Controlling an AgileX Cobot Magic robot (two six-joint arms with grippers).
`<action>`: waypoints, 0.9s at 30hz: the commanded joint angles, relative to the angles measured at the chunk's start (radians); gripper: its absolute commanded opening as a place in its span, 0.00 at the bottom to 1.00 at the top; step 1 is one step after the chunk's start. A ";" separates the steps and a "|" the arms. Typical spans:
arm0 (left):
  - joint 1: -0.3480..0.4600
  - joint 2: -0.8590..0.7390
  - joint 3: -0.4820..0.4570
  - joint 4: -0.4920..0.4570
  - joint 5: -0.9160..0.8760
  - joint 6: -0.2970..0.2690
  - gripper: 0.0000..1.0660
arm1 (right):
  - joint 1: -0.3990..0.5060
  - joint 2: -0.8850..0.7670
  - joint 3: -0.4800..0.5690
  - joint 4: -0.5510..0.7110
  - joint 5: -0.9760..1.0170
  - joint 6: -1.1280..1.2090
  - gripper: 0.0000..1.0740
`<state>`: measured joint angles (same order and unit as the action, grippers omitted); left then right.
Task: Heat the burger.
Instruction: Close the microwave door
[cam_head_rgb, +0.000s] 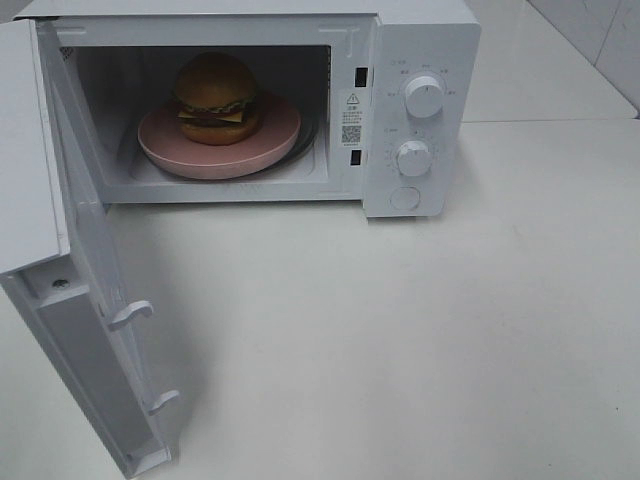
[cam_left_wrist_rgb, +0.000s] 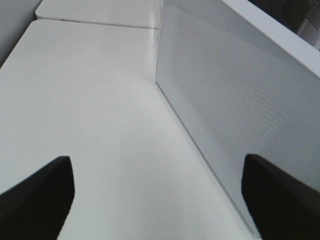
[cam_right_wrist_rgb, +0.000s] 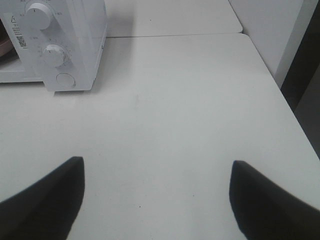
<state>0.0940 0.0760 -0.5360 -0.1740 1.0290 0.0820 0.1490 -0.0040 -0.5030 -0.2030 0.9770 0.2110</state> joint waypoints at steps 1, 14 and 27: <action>0.001 0.075 -0.008 -0.004 -0.091 -0.007 0.60 | -0.004 -0.025 0.003 0.003 -0.007 0.003 0.70; 0.000 0.217 0.077 -0.002 -0.453 -0.006 0.02 | -0.004 -0.025 0.003 0.002 -0.007 0.003 0.70; 0.000 0.350 0.274 -0.027 -0.927 -0.006 0.00 | -0.004 -0.025 0.003 0.002 -0.007 0.003 0.70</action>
<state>0.0940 0.3960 -0.2930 -0.1800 0.2310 0.0820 0.1490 -0.0040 -0.5030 -0.1990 0.9770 0.2110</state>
